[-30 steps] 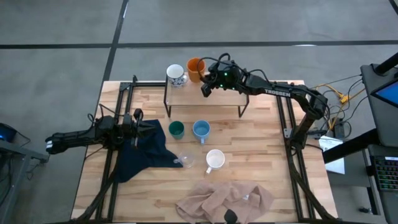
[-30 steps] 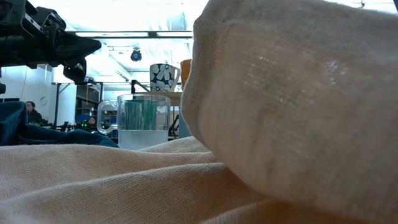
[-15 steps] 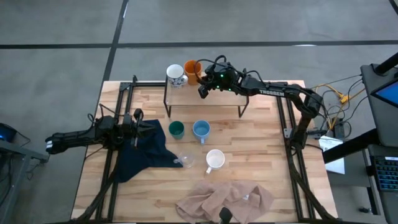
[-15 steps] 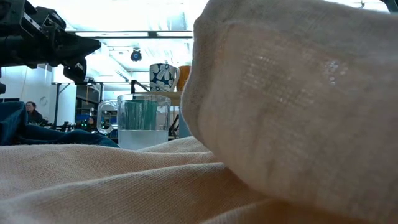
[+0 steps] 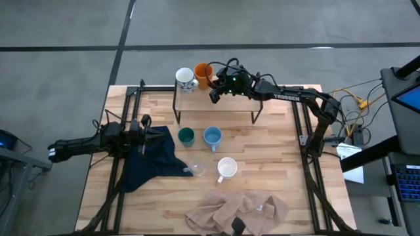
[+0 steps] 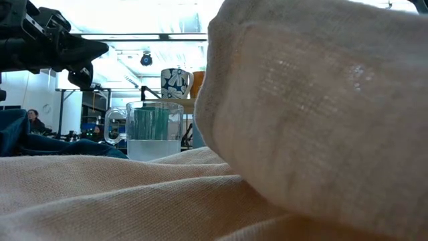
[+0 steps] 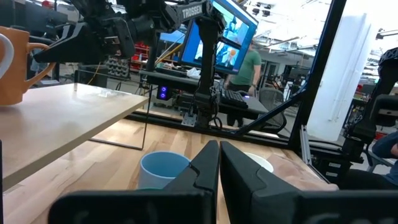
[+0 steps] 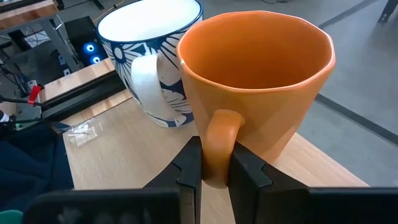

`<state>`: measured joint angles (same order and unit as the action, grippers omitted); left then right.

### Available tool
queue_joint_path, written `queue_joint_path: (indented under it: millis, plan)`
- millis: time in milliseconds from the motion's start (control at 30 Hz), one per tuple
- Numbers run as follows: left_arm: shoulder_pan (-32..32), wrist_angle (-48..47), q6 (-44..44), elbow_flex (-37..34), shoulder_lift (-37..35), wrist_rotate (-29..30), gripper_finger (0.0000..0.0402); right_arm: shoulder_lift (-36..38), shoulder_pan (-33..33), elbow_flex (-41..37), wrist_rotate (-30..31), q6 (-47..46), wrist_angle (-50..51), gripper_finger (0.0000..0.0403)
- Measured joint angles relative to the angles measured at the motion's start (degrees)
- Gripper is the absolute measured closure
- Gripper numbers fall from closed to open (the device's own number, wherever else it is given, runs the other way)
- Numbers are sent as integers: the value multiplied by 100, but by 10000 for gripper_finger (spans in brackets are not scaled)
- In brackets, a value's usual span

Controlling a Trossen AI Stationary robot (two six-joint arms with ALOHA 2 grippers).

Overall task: Stack small to large cups/mugs on shelf
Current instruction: Put the orange mug on the shelf

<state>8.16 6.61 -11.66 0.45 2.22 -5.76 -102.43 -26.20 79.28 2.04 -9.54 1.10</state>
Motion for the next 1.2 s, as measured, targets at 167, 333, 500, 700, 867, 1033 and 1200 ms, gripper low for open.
queue_joint_path:
  millis: [167, 333, 500, 700, 867, 1033, 1200]
  plan:
    - [1, -2, 0, 1, 0, -1, 402, -4, 0, -12, 0, 12, 2, 362]
    - [2, 0, 0, 2, 0, -2, 402, -4, 0, -14, 0, 13, 6, 362]
    - [1, 0, 1, 2, 0, -4, 402, -122, 4, -14, 4, -7, -29, 362]
    - [2, -1, -2, 0, 0, -15, 402, -245, 31, 3, -30, -8, -129, 363]
    - [2, 2, -2, 2, 0, -13, 402, -238, 28, 2, -38, -20, -85, 363]
    - [2, 1, 0, 0, -1, -13, 402, -219, 30, 5, -118, -54, 21, 338]
    - [2, 0, -2, 1, 0, -11, 402, -241, 31, 8, -134, -56, 66, 298]
